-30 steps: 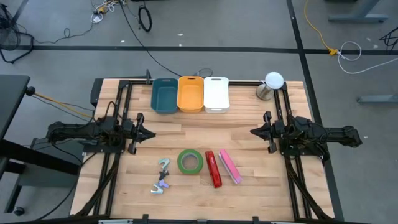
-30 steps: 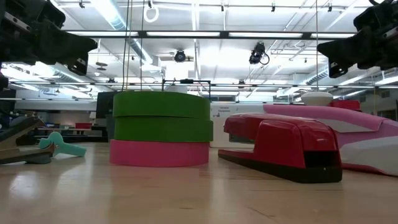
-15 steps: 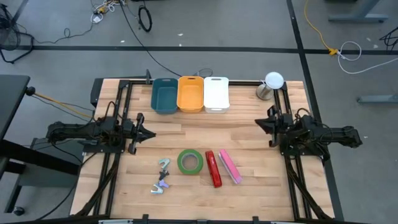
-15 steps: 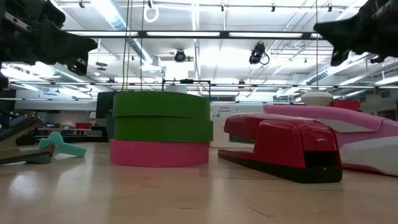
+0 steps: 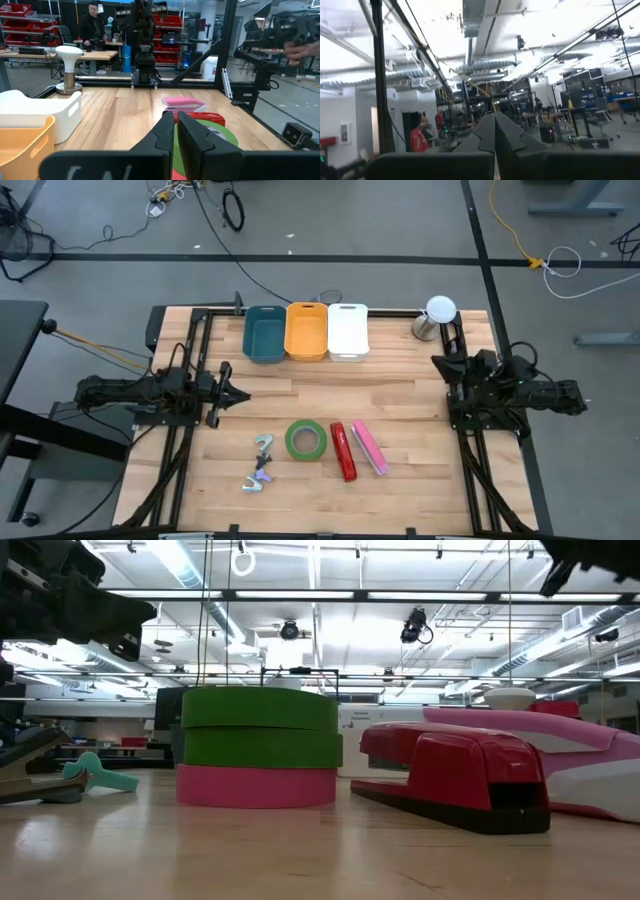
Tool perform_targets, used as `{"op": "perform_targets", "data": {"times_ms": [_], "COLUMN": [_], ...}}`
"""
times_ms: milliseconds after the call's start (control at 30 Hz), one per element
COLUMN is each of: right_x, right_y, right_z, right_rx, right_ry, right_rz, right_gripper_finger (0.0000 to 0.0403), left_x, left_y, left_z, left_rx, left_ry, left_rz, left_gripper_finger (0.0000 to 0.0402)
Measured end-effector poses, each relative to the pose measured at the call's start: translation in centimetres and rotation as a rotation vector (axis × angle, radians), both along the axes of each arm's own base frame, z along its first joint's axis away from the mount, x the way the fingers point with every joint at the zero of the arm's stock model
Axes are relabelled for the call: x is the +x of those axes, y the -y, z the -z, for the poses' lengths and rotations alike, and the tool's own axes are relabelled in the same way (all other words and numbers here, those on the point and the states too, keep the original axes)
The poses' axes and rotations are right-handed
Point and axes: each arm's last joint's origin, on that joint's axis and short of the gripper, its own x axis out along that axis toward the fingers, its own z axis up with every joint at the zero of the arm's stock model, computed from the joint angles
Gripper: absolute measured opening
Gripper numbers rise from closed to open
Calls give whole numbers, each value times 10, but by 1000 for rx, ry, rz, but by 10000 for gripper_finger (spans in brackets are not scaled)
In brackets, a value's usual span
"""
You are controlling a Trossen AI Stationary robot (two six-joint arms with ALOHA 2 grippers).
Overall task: Pick and place Stapler, Stapler remover, tape
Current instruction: Put the pink stapler into the white bin
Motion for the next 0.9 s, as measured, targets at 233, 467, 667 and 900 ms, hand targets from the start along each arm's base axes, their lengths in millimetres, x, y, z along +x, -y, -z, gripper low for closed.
{"op": "perform_targets", "data": {"times_ms": [233, 467, 667, 900], "right_x": [1, 1, 3, 8], "right_y": [0, 0, -1, -2], "right_z": [-49, -101, -139, -171], "right_rx": [64, 104, 91, 43], "right_ry": [-16, -77, -119, -127], "right_rz": [-35, -55, -72, -111], "right_gripper_finger": [2, 2, 2, 2], "left_x": [0, 0, 0, 0], "left_y": [0, 0, 0, 0], "left_z": [0, 0, 0, 0], "left_rx": [0, 0, 0, 0], "left_ry": [0, 0, 0, 0], "left_rz": [0, 0, 0, 0], "left_gripper_finger": [25, 25, 25, 25]}}
